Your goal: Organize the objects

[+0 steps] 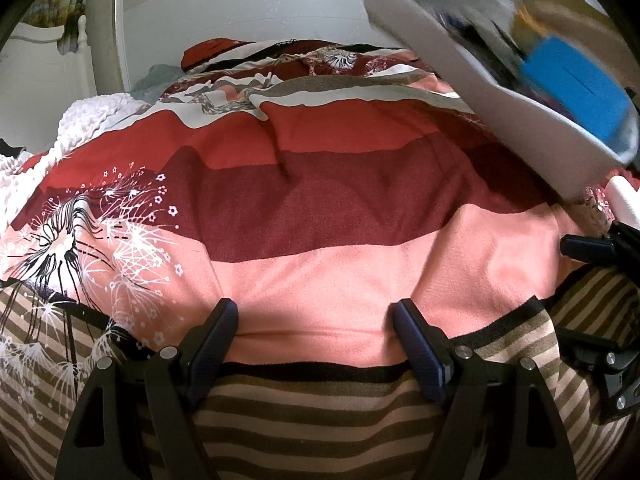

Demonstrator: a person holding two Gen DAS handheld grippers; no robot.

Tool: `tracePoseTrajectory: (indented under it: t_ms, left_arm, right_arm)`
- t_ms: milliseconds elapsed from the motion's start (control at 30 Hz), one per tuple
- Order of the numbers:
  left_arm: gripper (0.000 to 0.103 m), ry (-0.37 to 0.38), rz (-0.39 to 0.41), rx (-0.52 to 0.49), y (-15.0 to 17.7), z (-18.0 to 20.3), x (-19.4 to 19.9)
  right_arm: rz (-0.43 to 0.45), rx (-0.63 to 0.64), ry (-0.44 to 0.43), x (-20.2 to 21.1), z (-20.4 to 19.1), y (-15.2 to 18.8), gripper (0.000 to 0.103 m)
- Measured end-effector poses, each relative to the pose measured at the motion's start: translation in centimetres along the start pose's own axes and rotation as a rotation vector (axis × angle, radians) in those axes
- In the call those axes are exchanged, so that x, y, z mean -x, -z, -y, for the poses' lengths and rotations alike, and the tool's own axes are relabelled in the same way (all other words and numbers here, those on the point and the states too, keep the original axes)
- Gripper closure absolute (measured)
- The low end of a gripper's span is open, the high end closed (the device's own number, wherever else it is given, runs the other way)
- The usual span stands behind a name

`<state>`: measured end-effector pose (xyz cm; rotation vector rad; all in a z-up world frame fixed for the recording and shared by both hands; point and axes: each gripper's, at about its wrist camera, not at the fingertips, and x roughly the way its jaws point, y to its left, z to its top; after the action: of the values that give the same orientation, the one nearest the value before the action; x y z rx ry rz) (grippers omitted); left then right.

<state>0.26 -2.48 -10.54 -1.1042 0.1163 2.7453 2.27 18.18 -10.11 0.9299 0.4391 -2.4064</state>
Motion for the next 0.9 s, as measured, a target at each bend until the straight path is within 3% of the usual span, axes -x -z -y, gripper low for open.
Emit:
tracePoseTrajectory:
  t_ms: [900]
  left_arm:
    - [0.022, -0.004, -0.009, -0.004, 0.16, 0.52, 0.05]
  right_arm:
    - [-0.002, 0.006, 0.005, -0.23, 0.84, -0.42, 0.018]
